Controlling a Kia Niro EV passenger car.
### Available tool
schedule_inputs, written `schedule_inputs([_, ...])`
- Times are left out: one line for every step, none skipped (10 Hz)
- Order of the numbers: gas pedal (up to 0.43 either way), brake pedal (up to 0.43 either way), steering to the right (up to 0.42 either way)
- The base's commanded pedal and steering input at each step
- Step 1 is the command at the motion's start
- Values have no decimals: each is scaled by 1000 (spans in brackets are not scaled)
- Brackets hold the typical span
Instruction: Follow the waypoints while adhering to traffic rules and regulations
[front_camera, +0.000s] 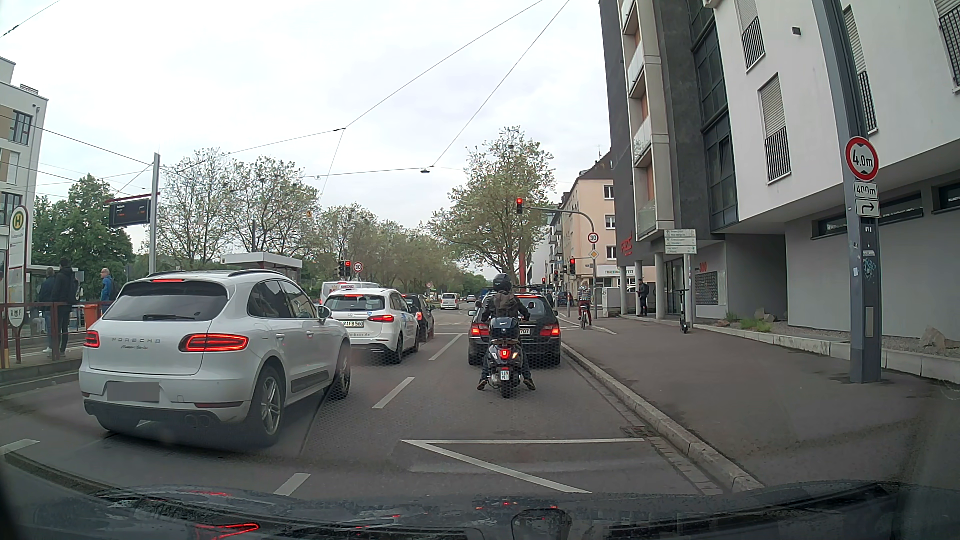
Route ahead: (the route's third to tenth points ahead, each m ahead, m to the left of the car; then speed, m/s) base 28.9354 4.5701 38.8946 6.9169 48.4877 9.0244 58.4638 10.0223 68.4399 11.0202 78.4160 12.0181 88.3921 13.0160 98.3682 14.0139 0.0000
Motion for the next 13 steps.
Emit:
schedule_inputs([0,171,-6])
schedule_inputs([0,171,-6])
schedule_inputs([0,165,-7])
schedule_inputs([0,171,-7])
schedule_inputs([0,165,-6])
schedule_inputs([0,171,-7])
schedule_inputs([0,165,-7])
schedule_inputs([0,171,-7])
schedule_inputs([0,171,-7])
schedule_inputs([0,165,-7])
schedule_inputs([0,171,-7])
schedule_inputs([0,171,-7])
schedule_inputs([0,171,-7])
